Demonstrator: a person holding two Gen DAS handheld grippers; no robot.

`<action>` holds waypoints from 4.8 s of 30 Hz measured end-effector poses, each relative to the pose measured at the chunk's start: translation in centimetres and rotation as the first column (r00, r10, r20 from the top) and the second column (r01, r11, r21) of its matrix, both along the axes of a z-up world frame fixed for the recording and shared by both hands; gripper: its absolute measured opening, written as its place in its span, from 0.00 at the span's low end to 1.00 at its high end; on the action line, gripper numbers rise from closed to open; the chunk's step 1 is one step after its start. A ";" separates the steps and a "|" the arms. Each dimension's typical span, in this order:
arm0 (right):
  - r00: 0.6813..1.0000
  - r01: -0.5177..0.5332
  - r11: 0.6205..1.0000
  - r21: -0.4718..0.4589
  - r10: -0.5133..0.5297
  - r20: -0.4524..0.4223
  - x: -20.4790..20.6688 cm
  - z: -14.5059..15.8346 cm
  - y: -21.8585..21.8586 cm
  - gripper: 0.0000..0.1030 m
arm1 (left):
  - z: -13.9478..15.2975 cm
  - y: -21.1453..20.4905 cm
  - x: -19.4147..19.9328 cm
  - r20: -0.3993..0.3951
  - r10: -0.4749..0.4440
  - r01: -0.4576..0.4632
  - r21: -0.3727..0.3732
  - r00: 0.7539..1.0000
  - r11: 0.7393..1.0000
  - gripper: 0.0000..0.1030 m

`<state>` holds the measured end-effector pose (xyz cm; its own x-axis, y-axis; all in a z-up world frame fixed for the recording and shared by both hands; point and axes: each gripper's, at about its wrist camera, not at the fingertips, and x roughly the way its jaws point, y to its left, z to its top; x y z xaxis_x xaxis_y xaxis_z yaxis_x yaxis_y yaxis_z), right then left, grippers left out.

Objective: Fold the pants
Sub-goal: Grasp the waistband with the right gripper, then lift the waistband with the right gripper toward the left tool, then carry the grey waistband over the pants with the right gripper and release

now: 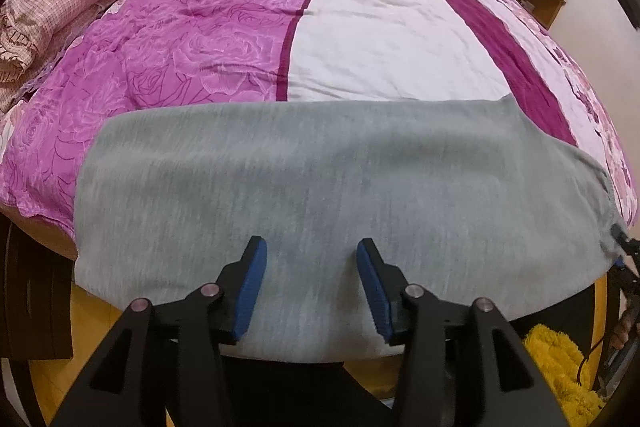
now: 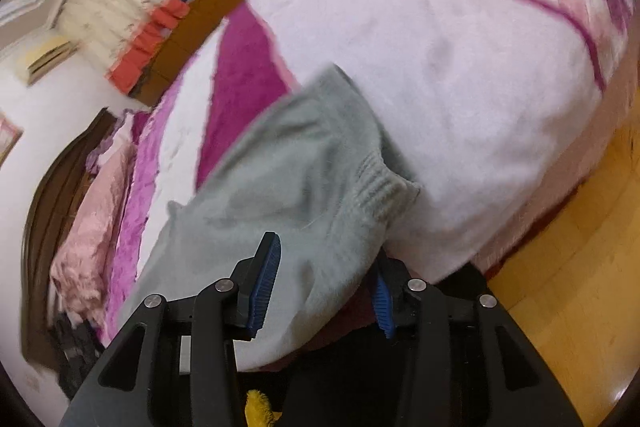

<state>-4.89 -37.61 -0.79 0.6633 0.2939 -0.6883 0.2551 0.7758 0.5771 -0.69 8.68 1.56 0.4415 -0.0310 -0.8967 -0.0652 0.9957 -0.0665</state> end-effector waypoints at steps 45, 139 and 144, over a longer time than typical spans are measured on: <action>0.999 0.041 0.999 -0.019 -0.041 0.024 3.1 -1.4 -0.9 0.15 | -0.2 -0.2 -0.8 0.004 0.006 -0.006 0.042 1.000 0.999 0.66; 0.648 -0.703 0.623 -0.342 0.760 0.053 5.7 4.4 37.1 0.10 | 2.4 8.6 -3.9 0.107 0.177 -0.171 -0.060 0.978 0.983 0.66; 0.588 -0.744 0.549 -0.382 0.809 0.016 4.8 3.9 38.5 0.28 | 2.1 8.7 -3.8 0.097 0.186 -0.180 -0.063 0.978 0.982 0.66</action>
<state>-0.10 0.87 3.15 0.3904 0.5511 -0.7375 -0.6102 0.7547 0.2409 -4.50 17.39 3.66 0.5331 0.0121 -0.8460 -0.2359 0.9624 -0.1349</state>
